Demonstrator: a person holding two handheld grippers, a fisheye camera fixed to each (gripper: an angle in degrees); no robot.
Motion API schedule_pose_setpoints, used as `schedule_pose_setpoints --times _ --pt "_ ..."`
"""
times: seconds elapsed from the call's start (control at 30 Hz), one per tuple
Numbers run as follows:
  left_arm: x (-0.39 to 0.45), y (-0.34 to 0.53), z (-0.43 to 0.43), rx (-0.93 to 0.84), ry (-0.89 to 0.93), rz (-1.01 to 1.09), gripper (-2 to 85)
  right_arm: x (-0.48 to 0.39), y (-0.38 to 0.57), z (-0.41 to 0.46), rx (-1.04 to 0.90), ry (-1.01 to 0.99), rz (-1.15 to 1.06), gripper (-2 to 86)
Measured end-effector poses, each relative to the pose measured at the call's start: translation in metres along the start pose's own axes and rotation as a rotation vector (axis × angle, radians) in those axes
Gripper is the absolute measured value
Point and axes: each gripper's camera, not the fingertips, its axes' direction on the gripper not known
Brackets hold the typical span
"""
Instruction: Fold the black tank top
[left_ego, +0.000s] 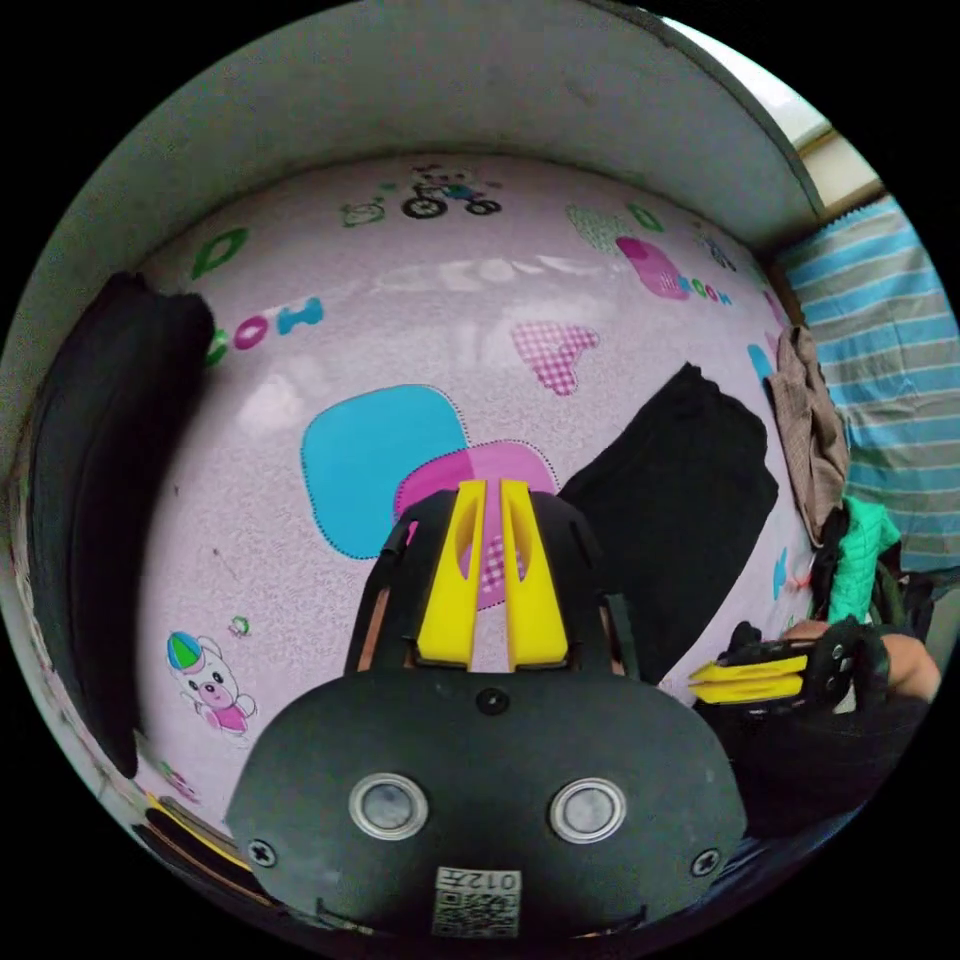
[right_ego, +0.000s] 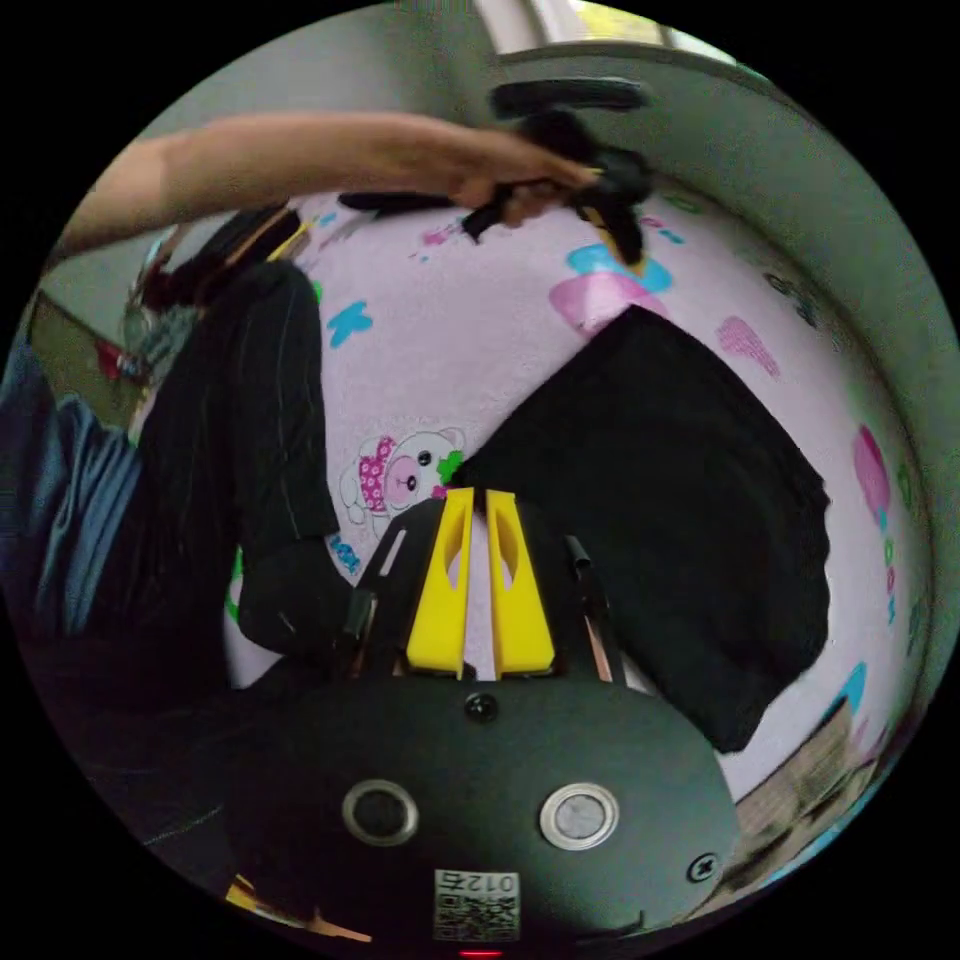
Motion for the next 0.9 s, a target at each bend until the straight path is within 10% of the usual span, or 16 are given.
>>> schedule_pose_setpoints --times 0.27,0.9 --pt "0.054 0.032 0.015 -0.025 0.042 0.231 0.7 0.125 0.067 -0.061 0.033 0.231 0.548 -0.8" --pt "0.044 0.032 0.035 -0.048 -0.014 0.253 0.6 0.165 0.101 -0.128 0.025 0.16 0.725 -0.9"
